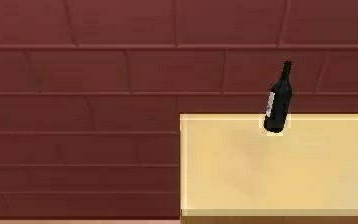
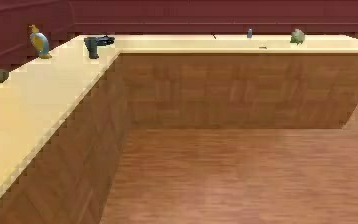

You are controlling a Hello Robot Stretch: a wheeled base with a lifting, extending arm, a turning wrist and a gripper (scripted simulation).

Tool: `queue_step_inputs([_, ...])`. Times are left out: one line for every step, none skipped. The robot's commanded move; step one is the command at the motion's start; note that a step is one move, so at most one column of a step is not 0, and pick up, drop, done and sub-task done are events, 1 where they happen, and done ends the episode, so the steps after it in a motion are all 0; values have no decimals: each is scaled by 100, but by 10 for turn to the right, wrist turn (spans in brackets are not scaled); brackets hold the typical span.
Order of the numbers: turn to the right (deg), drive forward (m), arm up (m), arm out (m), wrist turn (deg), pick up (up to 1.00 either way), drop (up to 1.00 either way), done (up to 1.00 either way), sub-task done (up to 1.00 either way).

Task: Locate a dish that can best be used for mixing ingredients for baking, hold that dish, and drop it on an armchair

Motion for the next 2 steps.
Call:
queue_step_inputs([-450,0,0,0,0,0,0,0,0])
queue_step_inputs([-450,0,0,0,0,0,0,0,0])
